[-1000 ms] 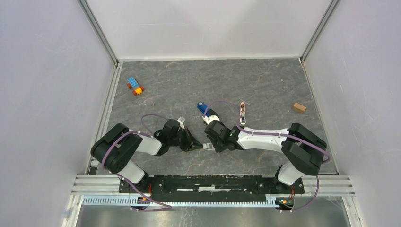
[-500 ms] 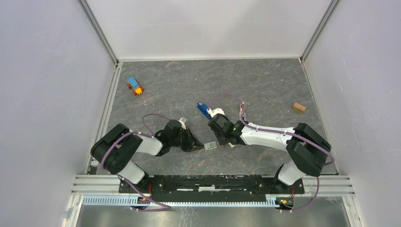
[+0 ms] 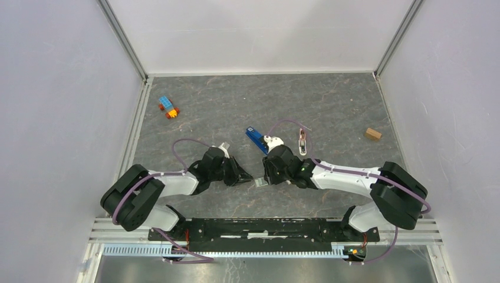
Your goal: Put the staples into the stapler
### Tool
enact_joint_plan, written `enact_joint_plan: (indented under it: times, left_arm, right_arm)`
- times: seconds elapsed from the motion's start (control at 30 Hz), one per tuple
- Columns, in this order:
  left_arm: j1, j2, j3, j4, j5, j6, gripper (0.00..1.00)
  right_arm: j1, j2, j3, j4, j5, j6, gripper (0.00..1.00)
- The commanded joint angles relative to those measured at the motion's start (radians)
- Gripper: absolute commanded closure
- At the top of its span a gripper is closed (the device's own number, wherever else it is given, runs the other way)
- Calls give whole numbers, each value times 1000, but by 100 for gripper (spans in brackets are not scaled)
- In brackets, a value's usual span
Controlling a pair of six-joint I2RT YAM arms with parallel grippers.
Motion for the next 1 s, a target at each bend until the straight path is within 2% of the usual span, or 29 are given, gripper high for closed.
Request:
enact_joint_plan:
  times: [0.0,0.13,0.4,0.97]
  left_arm:
    - [-3,7,40,30,3,55,77]
    - [-3,55,53,63,21,53,79]
    - [-3,102,65,103,45,56,79]
    - [-10,134,40,167,63,32,76]
  right_arm:
    - [-2,-27,-46,187,-97,74,66]
    - [-1,-27,-78,252,-129,101,64]
    - [-1,-37,-126,302,-123,139,51]
    - [-11,-56,-202,410,-121,215,41]
